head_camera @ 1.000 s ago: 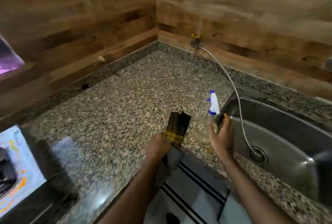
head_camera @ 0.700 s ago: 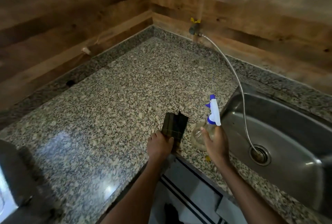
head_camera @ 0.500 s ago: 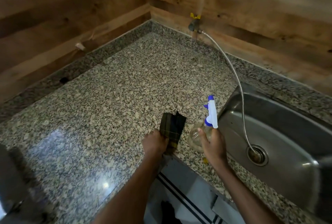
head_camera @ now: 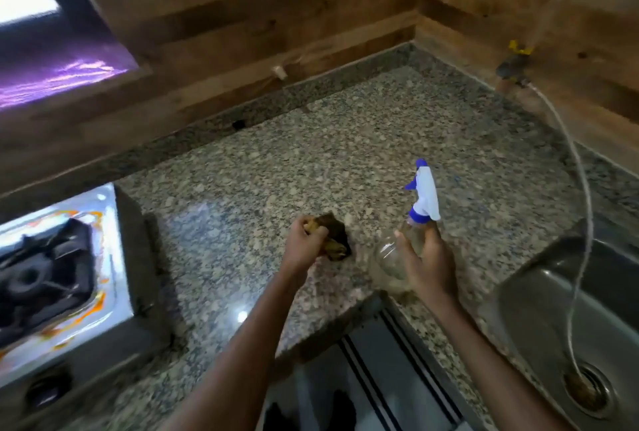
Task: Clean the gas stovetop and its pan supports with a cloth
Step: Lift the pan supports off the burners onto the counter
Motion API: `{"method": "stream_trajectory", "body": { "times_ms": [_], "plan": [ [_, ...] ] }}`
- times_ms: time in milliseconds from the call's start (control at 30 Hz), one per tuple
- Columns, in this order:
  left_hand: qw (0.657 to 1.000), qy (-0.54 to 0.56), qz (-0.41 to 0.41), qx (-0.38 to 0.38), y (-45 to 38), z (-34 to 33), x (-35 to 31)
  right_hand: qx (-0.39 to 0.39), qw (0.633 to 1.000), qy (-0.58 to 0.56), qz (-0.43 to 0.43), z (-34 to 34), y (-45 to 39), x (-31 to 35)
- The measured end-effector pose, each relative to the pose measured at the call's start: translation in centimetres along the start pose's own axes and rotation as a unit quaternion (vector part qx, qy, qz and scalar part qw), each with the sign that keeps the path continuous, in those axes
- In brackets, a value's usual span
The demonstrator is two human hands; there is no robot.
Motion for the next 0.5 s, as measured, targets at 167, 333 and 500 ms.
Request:
{"method": "stream_trajectory", "body": {
  "times_ms": [167, 333, 500],
  "plan": [
    [0.981, 0.138, 0.014, -0.134, -0.3, 8.7, -1.2, 0.069, 0.996, -0.022, 0.048, -7.6, -2.6, 6.0],
    [0.944, 0.174, 0.051, -0.274, -0.2, 14.2, 4.4, 0.128, 0.986, -0.015, 0.105, -14.6, -2.8, 9.6],
    [0.946, 0.009, 0.133, -0.296, 2.4, 15.3, 11.2, 0.172, 0.974, 0.022, 0.145, -18.6, -1.4, 10.5]
  ]
}}
Point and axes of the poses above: each hand's wrist, its own y-axis away from the middle knuckle, its own z-axis out of the back of the hand, x = y × z, the point moved 3 cm from there along -y, towards the middle knuckle, and after that the axes turned 1 degree about x, right-handed, at the moved point
